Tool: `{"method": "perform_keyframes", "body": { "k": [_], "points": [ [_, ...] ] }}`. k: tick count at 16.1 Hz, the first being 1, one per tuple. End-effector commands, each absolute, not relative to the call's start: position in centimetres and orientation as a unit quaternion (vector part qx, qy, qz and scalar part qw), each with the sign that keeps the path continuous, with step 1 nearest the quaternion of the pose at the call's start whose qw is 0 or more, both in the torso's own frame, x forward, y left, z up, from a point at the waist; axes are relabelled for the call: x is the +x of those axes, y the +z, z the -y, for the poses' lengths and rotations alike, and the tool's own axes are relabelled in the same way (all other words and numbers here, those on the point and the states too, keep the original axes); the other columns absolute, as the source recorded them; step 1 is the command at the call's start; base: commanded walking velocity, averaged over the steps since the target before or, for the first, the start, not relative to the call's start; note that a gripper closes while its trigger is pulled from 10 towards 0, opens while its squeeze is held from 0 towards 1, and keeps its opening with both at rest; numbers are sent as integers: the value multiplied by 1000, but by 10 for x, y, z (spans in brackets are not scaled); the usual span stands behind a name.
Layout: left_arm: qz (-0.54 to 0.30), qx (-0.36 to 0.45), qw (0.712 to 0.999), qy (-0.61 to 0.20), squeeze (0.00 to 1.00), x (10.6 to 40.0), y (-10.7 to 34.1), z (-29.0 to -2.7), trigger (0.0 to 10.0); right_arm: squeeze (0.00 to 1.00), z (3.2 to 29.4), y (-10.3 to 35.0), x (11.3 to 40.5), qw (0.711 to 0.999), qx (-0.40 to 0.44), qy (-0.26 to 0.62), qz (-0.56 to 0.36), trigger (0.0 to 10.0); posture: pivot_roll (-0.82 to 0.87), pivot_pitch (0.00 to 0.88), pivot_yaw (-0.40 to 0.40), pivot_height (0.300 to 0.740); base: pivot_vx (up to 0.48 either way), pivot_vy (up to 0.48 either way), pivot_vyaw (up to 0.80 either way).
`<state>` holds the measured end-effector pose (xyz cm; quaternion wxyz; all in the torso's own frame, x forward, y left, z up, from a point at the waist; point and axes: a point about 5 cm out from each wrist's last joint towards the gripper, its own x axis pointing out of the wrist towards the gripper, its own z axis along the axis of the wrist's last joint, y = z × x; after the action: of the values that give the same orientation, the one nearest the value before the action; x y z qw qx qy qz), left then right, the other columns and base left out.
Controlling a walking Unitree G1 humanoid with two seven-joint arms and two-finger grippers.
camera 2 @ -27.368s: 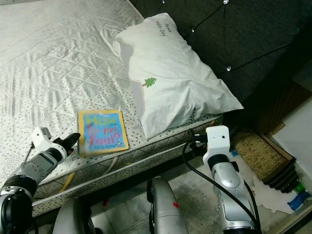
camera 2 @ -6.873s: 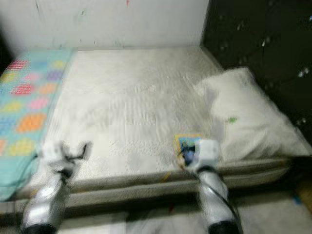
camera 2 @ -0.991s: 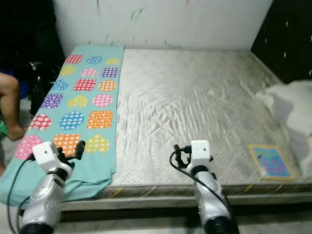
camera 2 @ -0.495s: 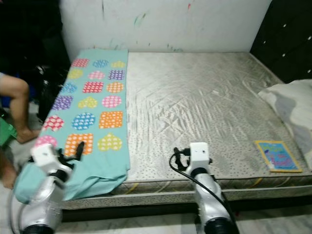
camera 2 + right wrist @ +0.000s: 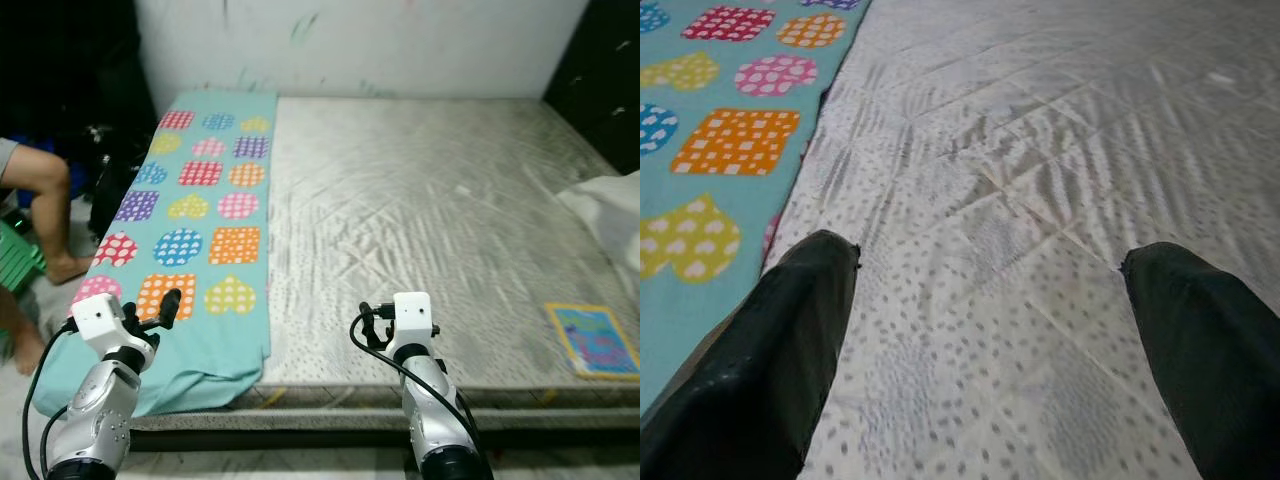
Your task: Clean up the room
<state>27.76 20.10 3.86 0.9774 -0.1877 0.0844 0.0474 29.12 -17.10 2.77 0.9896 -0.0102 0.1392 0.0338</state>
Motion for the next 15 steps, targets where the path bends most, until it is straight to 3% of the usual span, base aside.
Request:
{"method": "perform_keyframes", "body": {
  "k": [1, 10, 15],
  "points": [
    [-80, -182, 979, 42, 0, 280, 43, -202, 10000, 0, 171, 31, 294, 990, -11, 32, -137, 10000, -131, 0, -2, 740, 375, 0, 0],
    [-88, -188, 977, 53, 0, 280, 40, -205, 10000, 0, 172, 31, 294, 990, -9, 31, -138, 10000, -132, 3, 2, 740, 33, 0, 0],
    [-91, -189, 976, 56, 0, 280, 40, -205, 10000, 0, 172, 30, 294, 990, -11, 33, -139, 10000, -133, 7, 0, 740, 0, 476, -214]
  ]
}}
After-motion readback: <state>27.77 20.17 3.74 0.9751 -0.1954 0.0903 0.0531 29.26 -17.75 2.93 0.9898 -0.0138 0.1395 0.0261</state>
